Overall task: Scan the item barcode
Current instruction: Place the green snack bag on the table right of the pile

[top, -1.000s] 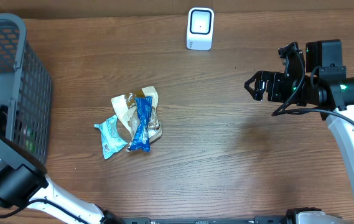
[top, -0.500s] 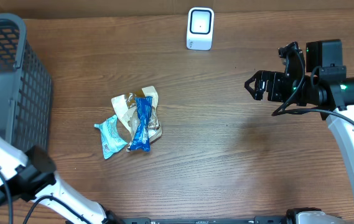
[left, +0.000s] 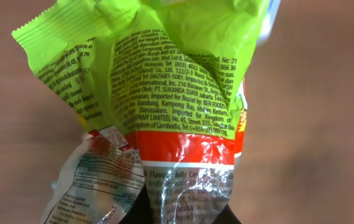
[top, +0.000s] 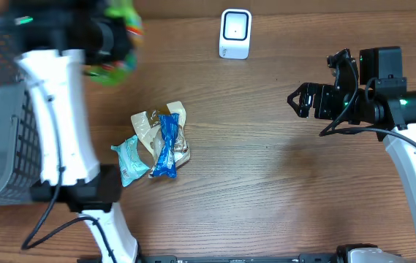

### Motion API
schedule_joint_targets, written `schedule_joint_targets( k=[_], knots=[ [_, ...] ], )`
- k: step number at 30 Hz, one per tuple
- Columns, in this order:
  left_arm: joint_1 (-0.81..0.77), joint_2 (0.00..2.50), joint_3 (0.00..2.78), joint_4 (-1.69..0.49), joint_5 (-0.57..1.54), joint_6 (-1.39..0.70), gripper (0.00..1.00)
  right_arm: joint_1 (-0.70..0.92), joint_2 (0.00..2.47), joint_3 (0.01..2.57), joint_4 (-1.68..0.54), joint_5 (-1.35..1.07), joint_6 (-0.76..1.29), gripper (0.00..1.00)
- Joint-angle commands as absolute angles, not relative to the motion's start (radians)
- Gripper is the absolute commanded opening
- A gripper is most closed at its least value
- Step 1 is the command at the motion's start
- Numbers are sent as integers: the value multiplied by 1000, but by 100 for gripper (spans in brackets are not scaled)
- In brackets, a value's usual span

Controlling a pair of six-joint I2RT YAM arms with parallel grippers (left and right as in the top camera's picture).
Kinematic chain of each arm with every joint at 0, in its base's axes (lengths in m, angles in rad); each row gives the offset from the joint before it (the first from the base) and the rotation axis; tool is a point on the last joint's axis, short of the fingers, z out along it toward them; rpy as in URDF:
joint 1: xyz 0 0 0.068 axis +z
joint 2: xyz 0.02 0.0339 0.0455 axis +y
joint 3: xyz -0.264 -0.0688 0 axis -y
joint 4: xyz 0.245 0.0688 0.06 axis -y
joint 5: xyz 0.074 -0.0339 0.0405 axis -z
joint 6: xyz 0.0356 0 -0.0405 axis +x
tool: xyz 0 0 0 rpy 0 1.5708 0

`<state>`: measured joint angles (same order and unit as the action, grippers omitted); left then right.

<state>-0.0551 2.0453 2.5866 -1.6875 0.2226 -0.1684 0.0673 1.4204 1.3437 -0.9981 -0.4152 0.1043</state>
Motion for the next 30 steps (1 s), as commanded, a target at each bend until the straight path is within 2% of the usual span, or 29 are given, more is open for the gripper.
schedule_joint_targets(
  k=[1, 4, 9, 16, 18, 19, 21, 26, 30],
  knots=[
    [-184, 2025, 2387, -1679, 167, -210, 4, 72, 1416, 1359, -989, -420, 104, 100],
    [-267, 2025, 2182, -1618, 152, -269, 4, 72, 1416, 1359, -976, -421, 104, 100],
    [-399, 2025, 1838, -1378, 196, -342, 4, 72, 1416, 1359, -971, -421, 104, 100],
    [-473, 2025, 1620, -1203, 192, -428, 6, 72, 1416, 1359, -977, -421, 104, 100],
    [-476, 2025, 1611, -1204, 192, -427, 27, 72, 1416, 1359, -977, -421, 104, 100],
    [-476, 2025, 1610, -1207, 192, -426, 49, 72, 1416, 1359, -976, -421, 104, 100],
    [-471, 2025, 1616, -1206, 201, -426, 66, 72, 1416, 1359, -976, -421, 105, 100],
    [-434, 2025, 1692, -1245, 258, -402, 69, 72, 1416, 1359, -974, -437, 108, 100],
    [-377, 2025, 1877, -1336, 256, -371, 70, 72, 1419, 1359, -952, -501, 150, 100]
  ],
)
